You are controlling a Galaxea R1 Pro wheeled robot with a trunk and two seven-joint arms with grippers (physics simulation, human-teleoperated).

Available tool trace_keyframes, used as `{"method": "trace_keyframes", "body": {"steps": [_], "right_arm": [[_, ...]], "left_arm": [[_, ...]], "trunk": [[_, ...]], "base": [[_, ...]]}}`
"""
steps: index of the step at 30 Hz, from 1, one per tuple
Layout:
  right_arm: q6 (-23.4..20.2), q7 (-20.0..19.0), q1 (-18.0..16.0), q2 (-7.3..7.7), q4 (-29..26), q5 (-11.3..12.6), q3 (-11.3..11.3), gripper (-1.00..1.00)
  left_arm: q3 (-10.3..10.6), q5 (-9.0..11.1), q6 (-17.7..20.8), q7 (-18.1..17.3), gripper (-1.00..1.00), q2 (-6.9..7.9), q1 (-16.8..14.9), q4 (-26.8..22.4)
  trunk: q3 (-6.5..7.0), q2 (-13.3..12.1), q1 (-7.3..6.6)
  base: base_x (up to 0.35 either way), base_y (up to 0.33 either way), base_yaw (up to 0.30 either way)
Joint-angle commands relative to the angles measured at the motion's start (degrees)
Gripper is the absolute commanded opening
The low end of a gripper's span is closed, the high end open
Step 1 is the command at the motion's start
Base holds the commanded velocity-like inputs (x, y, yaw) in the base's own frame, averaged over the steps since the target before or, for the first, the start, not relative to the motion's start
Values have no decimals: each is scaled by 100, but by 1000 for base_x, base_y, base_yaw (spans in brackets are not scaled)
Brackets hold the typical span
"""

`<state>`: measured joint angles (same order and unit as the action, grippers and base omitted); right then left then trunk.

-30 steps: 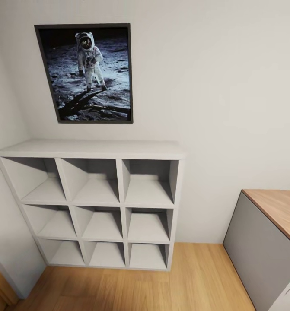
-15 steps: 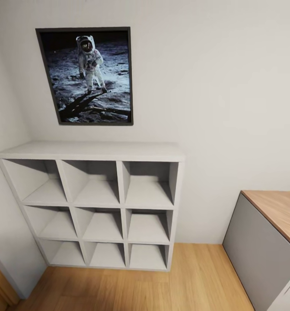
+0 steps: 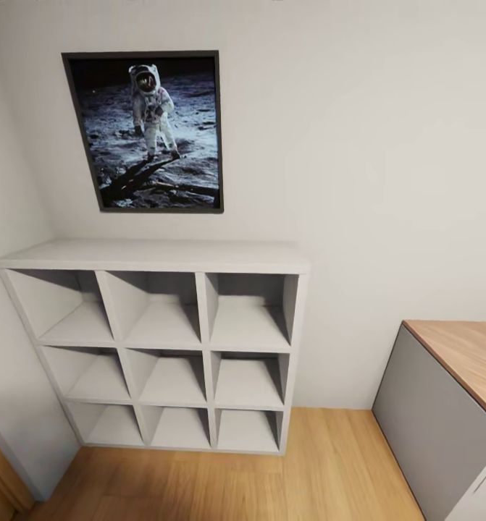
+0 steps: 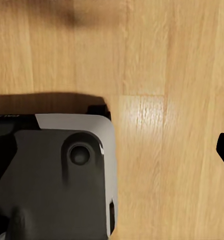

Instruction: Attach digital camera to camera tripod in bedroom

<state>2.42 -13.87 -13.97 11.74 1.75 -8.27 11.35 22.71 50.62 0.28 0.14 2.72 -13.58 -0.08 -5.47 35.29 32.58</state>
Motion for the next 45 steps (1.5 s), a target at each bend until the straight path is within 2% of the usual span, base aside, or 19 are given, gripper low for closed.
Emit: {"method": "trace_keyframes", "body": {"steps": [1,6,17,31,45], "right_arm": [[23,-11,-9,2,18,-55,51,100],[-18,-7,-9,-36,22,-29,63,100],[-3,87,6,-184,27,-17,70,100],[-39,95,8,-198,27,-16,69,100],[-48,95,8,-203,27,-21,69,100]], "left_arm": [[49,36,2,3,-100,0,-4,-1],[49,36,-3,3,-100,0,-4,-2],[49,36,-18,3,-100,0,-4,-1],[49,36,-20,3,-100,-8,-4,-1],[49,27,-20,3,-100,-17,-4,-1]], "trunk": [[9,-33,-21],[98,-234,-131],[296,-675,-372],[547,-1237,-680],[548,-1237,-680]], "base": [[0,0,0],[0,0,-112],[0,0,-273],[0,0,-293],[0,0,-295]]}}
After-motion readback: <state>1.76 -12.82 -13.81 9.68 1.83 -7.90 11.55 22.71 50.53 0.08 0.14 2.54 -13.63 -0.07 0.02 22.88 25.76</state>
